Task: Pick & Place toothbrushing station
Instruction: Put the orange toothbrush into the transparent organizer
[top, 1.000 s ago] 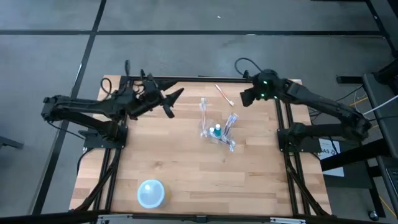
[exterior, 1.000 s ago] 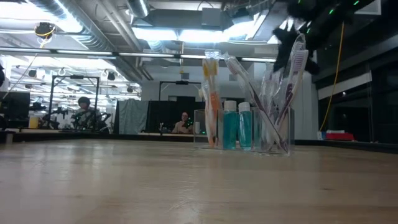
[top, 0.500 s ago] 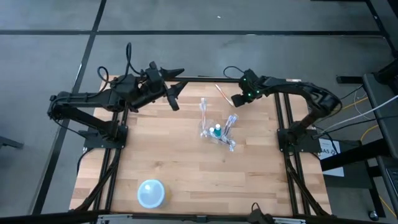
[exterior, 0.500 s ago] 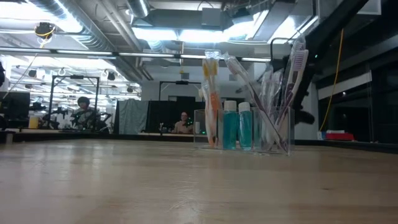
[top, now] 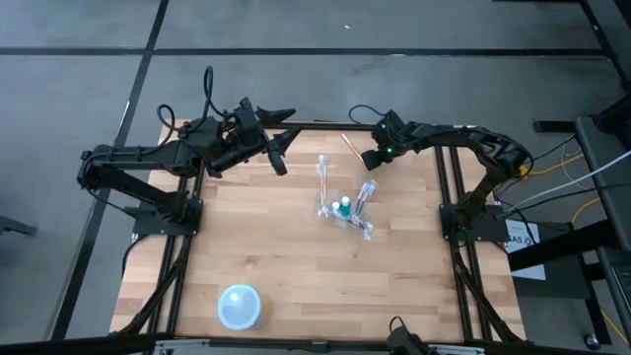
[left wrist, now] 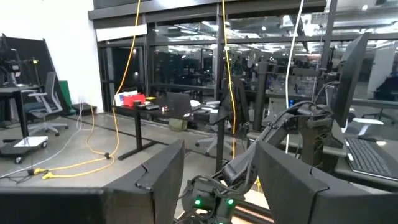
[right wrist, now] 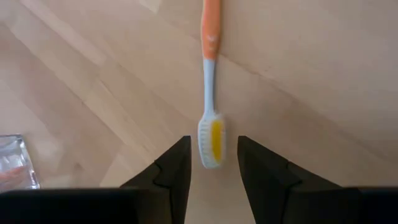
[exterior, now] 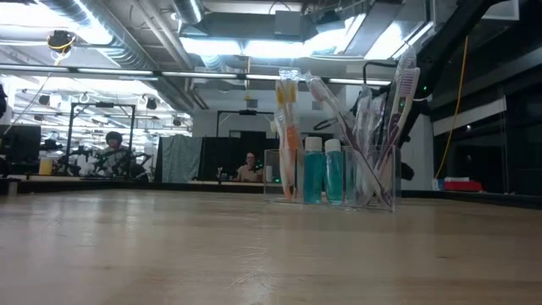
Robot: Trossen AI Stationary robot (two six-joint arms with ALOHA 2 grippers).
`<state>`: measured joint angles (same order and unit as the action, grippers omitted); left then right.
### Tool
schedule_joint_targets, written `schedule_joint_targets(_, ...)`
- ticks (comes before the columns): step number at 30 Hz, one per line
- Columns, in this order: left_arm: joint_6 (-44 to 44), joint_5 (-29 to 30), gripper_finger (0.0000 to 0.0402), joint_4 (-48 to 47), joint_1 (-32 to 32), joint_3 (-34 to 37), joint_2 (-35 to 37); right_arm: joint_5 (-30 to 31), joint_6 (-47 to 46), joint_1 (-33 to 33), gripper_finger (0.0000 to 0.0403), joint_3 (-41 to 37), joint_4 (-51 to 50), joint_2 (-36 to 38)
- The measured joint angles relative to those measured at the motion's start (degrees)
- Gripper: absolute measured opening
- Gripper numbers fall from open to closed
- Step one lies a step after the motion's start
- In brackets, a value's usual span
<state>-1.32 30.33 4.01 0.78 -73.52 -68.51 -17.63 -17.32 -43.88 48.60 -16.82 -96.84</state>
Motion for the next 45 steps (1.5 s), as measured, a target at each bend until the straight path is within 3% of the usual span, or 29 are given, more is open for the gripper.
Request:
schedule_joint_targets(19,-0.35,-0.26,0.0188,0.02,0.02,0.00,0.00,-2.94,-1.51,0.37,0.0128,-0.02,0.45,-2.41)
schedule_joint_targets(21,-0.45,-0.28,0.0189,0.02,0.02,-0.02,0.02,-4.42,-1.06,0.42,0.0108,-0.02,0.66,-2.92)
schedule_joint_targets(25,-0.52,-0.28,0.0186,0.02,0.02,-0.02,0.02,-6.44,1.72,0.79,0.0018,-0.07,0.92,-3.11)
schedule_joint_targets(29,-0.48,0.39,0.0184,0.00,0.00,-0.04,0.02,-6.64,1.51,1.72,0.0004,0.00,0.54,-1.07)
schedule_joint_targets(33,0.05,2.54,0.0184,-2.63,0.00,-0.07,0.70,-5.68,1.42,4.14,0.0002,0.00,-2.28,4.72)
schedule_joint_targets(38,4.76,4.30,0.0184,-14.11,0.06,-0.09,1.82,-5.09,-2.29,8.98,0.0001,0.00,-5.27,18.46)
schedule_joint_targets(45,-0.44,-9.61,0.0185,-18.86,0.50,-0.13,-0.36,-9.54,-13.90,18.02,0.0001,0.09,-10.81,32.79)
